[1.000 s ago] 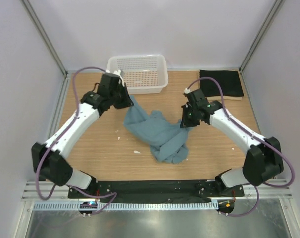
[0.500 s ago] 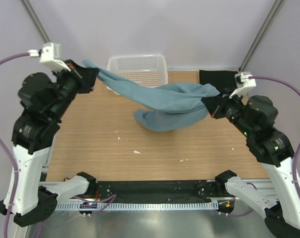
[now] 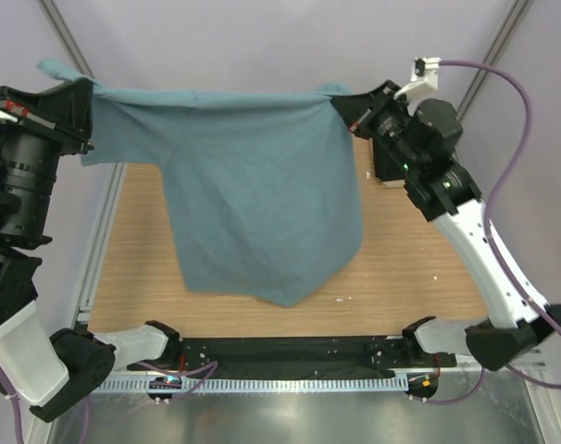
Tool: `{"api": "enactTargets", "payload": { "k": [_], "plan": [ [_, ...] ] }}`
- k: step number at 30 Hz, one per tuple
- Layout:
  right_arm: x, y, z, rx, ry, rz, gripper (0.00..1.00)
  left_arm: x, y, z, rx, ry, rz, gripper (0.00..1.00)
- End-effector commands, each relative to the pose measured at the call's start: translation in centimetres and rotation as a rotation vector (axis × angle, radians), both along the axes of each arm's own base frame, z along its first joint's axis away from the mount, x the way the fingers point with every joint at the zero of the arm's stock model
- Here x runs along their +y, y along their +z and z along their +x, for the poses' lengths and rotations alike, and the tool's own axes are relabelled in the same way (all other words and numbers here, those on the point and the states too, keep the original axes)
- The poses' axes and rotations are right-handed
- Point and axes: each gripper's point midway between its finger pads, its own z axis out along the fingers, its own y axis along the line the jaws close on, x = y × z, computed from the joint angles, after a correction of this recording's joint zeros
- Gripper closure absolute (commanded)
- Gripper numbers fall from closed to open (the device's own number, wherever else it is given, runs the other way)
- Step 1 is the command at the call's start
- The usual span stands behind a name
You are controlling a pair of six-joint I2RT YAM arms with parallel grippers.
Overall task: Fold and stack the t-shirts
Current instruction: Flatten the tshirt out
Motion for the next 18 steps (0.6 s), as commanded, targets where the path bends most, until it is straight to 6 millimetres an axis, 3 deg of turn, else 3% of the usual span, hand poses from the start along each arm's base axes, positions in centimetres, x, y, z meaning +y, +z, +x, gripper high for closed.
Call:
{"api": "enactTargets", "payload": {
  "k": [1, 3, 7, 11, 12, 14, 15, 17, 18],
  "plan": [
    [1.5, 7.6, -0.1, -0.155, 0.091, 0.179, 0.99, 3.8, 3.2, -3.5, -0.132, 0.12, -0.02, 1.0],
    [2.5, 9.2, -0.1, -0.197, 0.149, 0.218, 0.99, 4.8, 4.5, -5.7, -0.197, 0.117, -0.053, 1.0],
    [4.4, 11.4, 0.1, -0.215, 0.246, 0.304, 0.99, 4.7, 5.5, -8.1, -0.253, 0.037, -0.1, 1.0],
    [3.9, 12.9, -0.6, -0.283, 0.23, 0.27, 0.99, 1.9, 5.3, -8.1, -0.252, -0.113, -0.098, 1.0],
    [3.0, 12.7, -0.8, -0.28, 0.189, 0.238, 0.99, 0.6, 4.5, -7.1, -0.222, -0.156, -0.097, 1.0],
    [1.9, 10.5, -0.4, -0.252, 0.12, 0.155, 0.99, -2.5, 3.5, -6.1, -0.189, -0.275, -0.064, 1.0],
    [0.0, 9.6, -1.2, -0.224, 0.053, 0.13, 0.99, -4.5, 1.8, -4.5, -0.115, -0.345, -0.08, 1.0],
    [-1.6, 2.9, -0.2, -0.084, -0.041, 0.002, 0.99, -8.7, -0.5, -3.3, -0.029, -0.525, -0.088, 1.0],
    [-3.4, 0.9, -0.3, -0.038, -0.123, -0.029, 0.99, -11.5, -4.2, -1.0, 0.121, -0.614, -0.142, 1.0]
  ]
}}
